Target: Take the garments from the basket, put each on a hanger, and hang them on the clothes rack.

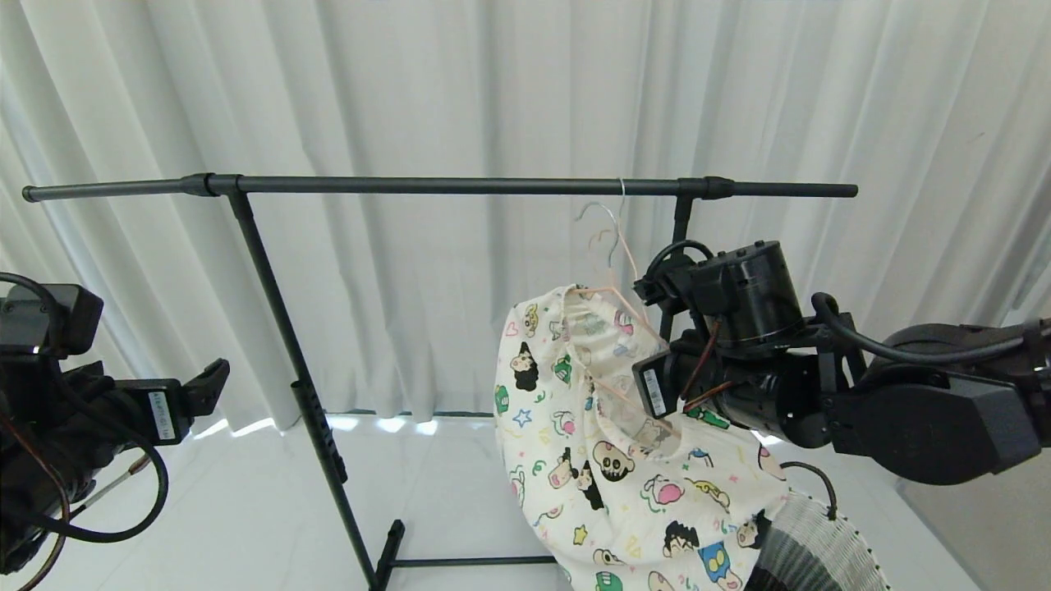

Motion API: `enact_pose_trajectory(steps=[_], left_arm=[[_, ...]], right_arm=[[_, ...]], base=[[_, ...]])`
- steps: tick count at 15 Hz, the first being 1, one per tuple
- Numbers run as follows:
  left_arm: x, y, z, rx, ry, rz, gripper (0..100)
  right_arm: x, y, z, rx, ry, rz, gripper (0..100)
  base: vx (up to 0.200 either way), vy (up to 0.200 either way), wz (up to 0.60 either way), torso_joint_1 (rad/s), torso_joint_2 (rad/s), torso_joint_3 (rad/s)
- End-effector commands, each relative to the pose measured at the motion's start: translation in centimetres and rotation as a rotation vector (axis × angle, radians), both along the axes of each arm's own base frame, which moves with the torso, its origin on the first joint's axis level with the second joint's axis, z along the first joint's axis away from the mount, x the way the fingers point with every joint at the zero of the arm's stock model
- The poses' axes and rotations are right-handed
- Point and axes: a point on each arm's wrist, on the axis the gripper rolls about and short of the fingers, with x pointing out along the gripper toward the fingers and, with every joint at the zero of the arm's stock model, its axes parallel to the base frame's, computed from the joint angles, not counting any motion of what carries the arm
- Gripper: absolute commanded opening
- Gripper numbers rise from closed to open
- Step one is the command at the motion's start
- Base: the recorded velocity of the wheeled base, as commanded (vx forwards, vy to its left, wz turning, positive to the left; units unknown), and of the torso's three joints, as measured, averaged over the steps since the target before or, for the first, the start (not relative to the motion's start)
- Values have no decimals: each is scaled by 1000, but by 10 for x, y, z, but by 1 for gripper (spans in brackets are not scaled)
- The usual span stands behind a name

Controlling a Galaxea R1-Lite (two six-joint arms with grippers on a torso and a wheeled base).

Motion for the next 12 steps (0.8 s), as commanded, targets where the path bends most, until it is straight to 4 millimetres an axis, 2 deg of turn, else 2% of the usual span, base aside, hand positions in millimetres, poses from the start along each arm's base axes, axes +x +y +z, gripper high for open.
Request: enact_pose_trajectory(steps=[1,4,9,12], left_arm=[[-4,-1,6,50,-18,-11,100],[-7,-1,9,64,-33,-10,100],[-9,-1,12,73,-43,25,100],[-9,-1,11,72,-42,25,100]], right_arm=[[-8,0,7,-9,1,5,0],[-24,3,11,-29,15,27,0],[-29,5,11,-85,25,-2,0],[-29,5,11,-64,31,-17,0]], base=[[0,0,0,0,0,0],[0,0,0,0,0,0],[0,0,0,0,0,0],[0,200,0,2,-1,-1]])
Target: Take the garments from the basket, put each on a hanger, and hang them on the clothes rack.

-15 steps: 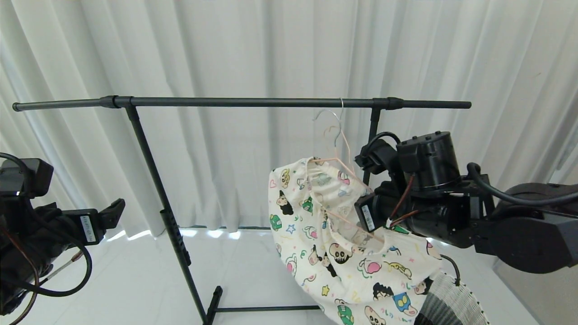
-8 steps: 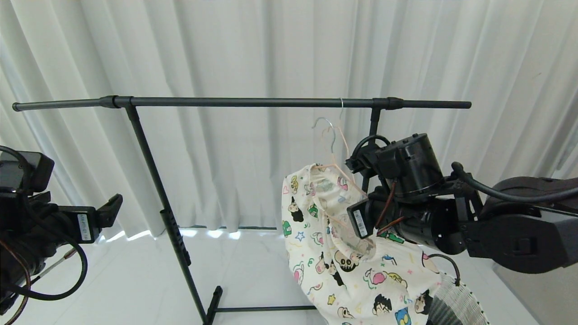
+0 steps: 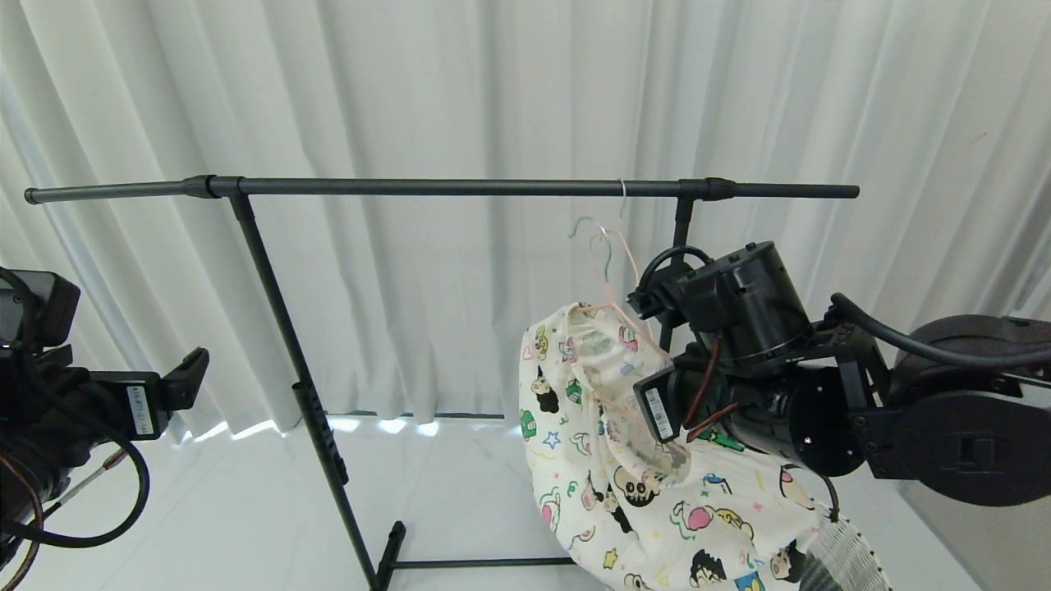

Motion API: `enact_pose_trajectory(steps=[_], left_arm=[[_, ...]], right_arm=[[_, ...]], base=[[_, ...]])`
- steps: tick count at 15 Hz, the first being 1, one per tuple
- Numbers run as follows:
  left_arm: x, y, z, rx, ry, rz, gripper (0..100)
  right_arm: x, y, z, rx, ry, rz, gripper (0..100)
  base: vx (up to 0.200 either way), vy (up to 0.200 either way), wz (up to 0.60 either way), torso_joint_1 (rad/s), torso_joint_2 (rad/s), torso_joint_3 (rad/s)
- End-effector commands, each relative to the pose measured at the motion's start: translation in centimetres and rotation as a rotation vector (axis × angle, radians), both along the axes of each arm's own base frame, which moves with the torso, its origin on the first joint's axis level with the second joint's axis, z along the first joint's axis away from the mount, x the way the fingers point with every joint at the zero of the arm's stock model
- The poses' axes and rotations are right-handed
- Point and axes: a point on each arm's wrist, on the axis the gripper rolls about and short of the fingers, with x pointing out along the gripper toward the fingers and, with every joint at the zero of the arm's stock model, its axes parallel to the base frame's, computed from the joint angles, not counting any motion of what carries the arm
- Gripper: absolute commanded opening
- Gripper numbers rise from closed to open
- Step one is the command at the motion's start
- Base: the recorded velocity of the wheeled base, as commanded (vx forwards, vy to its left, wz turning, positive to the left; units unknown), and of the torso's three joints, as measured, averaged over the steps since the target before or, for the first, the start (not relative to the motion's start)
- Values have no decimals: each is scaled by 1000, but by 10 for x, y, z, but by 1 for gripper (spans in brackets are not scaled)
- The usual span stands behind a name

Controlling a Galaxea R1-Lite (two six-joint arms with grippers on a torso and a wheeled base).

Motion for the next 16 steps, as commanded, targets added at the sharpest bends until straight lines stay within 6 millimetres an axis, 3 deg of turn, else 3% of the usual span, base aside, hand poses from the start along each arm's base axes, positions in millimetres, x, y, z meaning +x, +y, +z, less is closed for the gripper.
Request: enact_pose_trajectory(steps=[1,5,9,16], left_arm=[[0,0,-1,0,5,0,100],[0,0,-2,-2,8,-3,100],[-1,-5,-4,1,17,-34,100],[-3,-24,-4,3,15,-140,100]], right_arm=[[2,-3,0,-12,-22,-52,0],[10,-9,4,0,-46,-102,0],[25,-12,16,102,-136,-149,0],[35,-14,23,171,-198,-172,0]], base=[[0,200,0,-2,2,2],[0,200,0,4,5,2],[0,0,0,0,0,0],[200,0,0,0,2,0]])
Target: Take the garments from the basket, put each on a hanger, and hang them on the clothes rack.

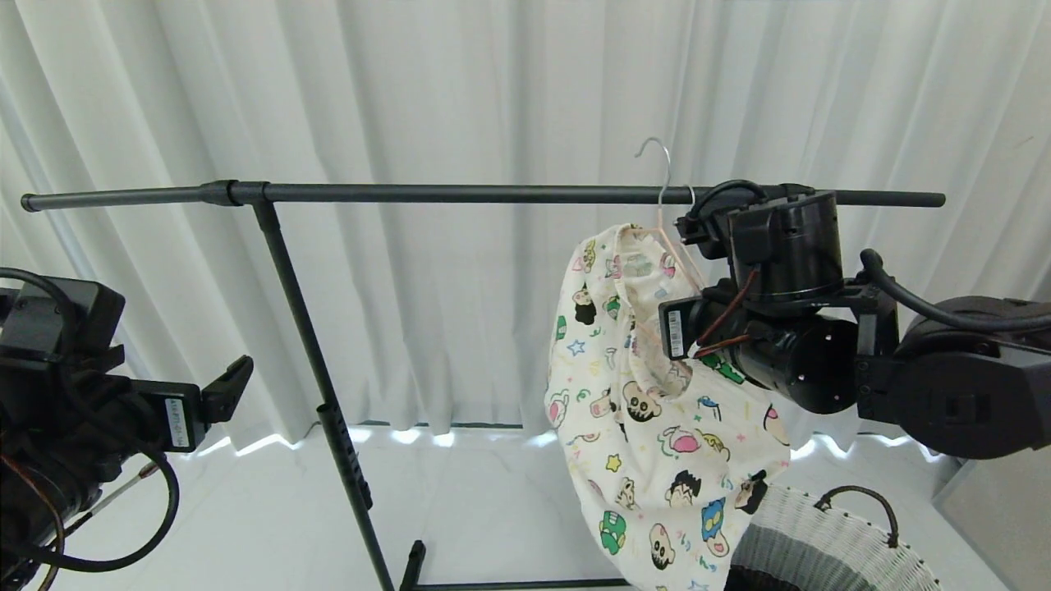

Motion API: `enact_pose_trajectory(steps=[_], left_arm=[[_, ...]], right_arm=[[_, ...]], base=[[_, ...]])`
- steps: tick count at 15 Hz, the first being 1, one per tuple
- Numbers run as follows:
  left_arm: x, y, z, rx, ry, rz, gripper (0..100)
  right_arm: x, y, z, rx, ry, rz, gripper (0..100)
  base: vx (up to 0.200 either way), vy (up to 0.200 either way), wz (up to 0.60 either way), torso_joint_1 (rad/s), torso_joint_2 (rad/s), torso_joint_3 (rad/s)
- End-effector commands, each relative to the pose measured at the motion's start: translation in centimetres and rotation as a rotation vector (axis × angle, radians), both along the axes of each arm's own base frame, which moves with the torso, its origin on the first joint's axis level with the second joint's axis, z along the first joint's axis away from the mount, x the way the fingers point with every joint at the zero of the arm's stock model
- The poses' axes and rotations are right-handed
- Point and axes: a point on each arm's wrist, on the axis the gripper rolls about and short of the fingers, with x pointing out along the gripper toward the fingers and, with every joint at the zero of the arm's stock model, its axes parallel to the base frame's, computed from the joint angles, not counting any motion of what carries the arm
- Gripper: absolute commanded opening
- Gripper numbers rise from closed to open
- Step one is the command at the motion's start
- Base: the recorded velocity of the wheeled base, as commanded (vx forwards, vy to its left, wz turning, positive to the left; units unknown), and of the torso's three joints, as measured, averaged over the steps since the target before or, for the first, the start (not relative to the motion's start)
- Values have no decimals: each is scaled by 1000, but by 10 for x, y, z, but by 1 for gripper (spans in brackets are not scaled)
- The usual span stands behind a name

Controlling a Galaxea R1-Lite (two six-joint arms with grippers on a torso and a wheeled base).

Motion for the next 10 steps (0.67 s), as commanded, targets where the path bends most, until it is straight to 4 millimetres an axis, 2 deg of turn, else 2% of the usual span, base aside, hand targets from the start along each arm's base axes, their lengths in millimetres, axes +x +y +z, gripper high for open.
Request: enact_pose_trajectory(steps=[1,5,10], left_arm=[[0,-3,0,0,1,-16,100],[-1,-3,-1,1,4,-16,100],[-5,-2,-6,2,19,-13,100]], right_arm=[[0,0,-1,-2,2,3,0],[0,10,-5,-7,11,30,0],[14,30,-12,-15,18,39,0]], base=[[200,0,0,-7,-2,2],[200,0,0,2,1,2],[0,0,0,0,0,0]])
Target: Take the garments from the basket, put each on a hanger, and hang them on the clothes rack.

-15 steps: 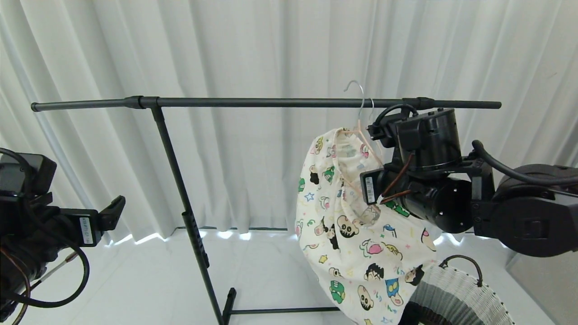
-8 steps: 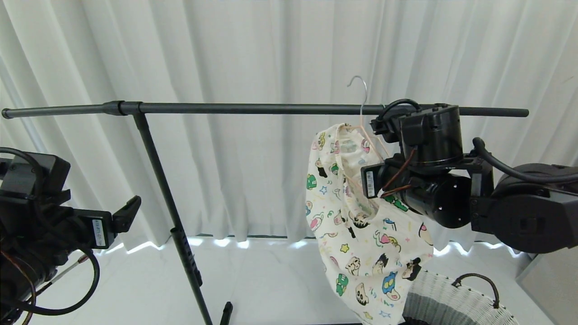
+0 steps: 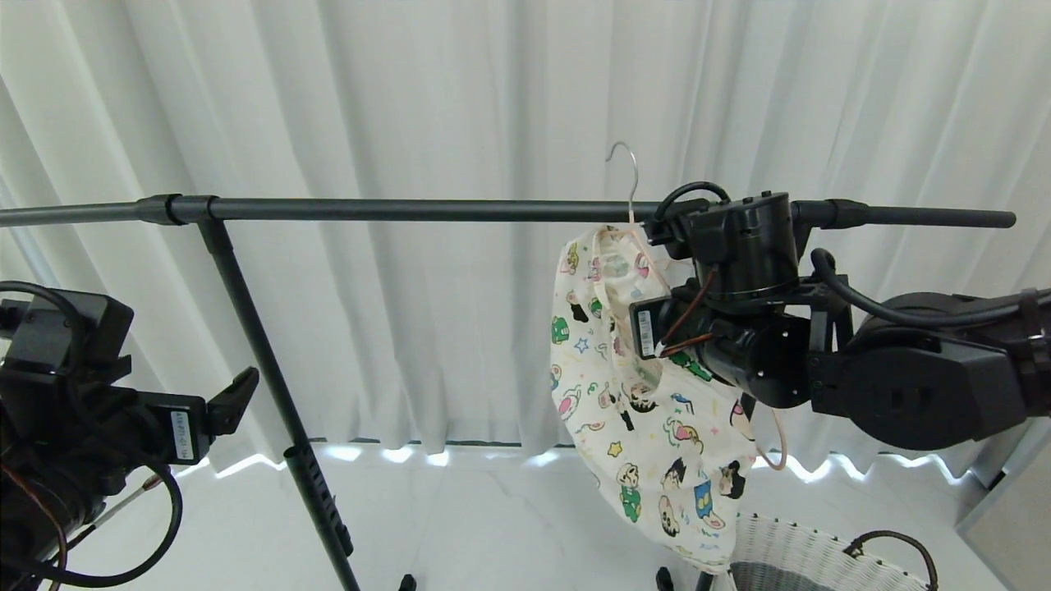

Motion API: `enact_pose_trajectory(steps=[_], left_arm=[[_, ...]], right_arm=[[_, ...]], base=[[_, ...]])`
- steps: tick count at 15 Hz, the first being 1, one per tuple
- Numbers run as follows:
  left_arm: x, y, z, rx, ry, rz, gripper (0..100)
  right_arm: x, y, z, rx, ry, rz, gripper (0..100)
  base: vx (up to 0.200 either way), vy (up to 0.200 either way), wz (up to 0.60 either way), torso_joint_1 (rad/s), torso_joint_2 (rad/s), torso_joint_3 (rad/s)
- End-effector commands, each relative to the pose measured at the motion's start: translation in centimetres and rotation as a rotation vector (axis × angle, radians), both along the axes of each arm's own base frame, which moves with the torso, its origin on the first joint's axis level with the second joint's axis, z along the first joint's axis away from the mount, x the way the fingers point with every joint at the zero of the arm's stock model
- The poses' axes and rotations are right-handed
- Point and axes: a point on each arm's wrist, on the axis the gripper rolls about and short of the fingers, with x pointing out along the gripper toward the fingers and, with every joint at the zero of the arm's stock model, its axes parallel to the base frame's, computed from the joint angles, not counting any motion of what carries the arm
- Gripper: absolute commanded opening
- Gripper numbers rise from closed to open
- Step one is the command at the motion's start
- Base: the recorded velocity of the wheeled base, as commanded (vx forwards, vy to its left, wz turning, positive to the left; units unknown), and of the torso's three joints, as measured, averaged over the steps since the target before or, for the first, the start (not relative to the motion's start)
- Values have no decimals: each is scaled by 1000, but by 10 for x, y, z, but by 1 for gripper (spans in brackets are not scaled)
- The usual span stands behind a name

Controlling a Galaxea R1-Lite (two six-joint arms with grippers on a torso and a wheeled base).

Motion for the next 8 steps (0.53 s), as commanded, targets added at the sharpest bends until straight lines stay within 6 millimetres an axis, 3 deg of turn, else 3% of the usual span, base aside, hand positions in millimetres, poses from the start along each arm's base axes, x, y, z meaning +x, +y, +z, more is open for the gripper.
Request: enact_pose_trajectory(steps=[1,8], left_arm=[[-1,0,0,0,-2,0,100],[-4,-8,3,-2,-19,-49,100]], right_arm=[[9,10,-11,-19,18,1,0],[36,38,-39,-68,63,-1,0]], base=[[0,0,0,0,0,0],[0,0,0,0,0,0]])
